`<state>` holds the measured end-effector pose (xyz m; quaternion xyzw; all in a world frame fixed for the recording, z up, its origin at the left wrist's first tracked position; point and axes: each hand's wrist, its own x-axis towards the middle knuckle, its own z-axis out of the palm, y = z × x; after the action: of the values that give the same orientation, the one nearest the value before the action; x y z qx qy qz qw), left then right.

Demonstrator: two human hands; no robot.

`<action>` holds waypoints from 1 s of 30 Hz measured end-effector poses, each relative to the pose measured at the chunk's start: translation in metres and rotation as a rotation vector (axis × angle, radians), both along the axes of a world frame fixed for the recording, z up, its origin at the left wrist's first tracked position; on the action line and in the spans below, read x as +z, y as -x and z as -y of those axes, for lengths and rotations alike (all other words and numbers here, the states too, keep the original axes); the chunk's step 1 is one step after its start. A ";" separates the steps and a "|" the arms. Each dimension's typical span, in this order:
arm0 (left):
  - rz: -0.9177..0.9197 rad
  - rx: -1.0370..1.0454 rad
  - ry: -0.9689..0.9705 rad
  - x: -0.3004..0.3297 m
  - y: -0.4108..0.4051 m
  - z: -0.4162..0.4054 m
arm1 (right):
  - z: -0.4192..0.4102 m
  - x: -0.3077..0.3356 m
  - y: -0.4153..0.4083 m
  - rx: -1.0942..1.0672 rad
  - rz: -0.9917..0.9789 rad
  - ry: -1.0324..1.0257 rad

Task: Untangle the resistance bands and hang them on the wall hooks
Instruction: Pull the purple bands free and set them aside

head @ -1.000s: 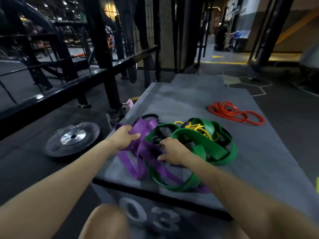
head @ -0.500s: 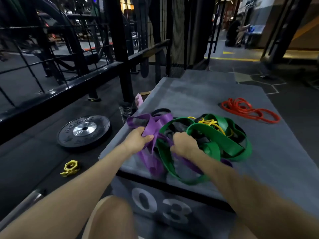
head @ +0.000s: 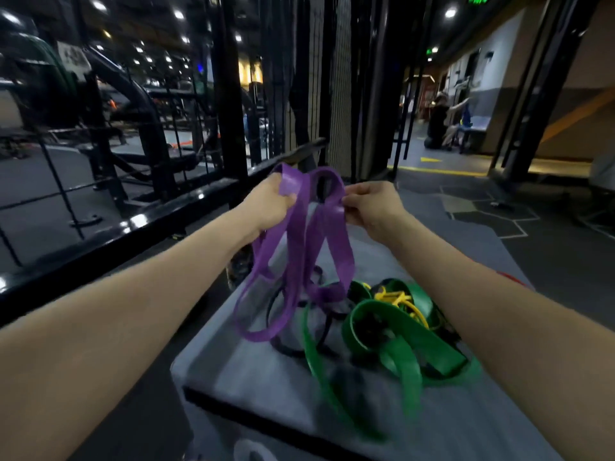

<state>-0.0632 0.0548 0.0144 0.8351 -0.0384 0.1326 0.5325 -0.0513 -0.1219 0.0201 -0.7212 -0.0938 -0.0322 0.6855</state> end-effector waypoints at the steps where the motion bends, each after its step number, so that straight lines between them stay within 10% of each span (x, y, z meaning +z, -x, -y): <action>1: 0.008 -0.007 -0.030 0.013 -0.011 0.002 | -0.001 0.010 -0.009 -0.024 0.023 -0.008; 10: 0.047 0.003 0.106 0.046 -0.130 0.029 | 0.015 0.027 -0.133 -0.256 0.153 0.124; 21: 0.046 0.082 0.501 -0.105 -0.279 0.059 | 0.030 -0.078 -0.257 -0.406 0.449 0.424; 26: -0.440 0.104 -0.038 -0.203 -0.266 0.045 | 0.016 -0.194 -0.270 0.004 0.087 0.962; 30: -0.409 0.150 -0.322 -0.212 -0.260 0.023 | 0.007 -0.206 -0.260 0.117 0.027 0.982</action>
<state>0.1972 0.0316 -0.1979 0.9189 0.1115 -0.0076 0.3783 0.2087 -0.1290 -0.1862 -0.9521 -0.1472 0.0451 0.2640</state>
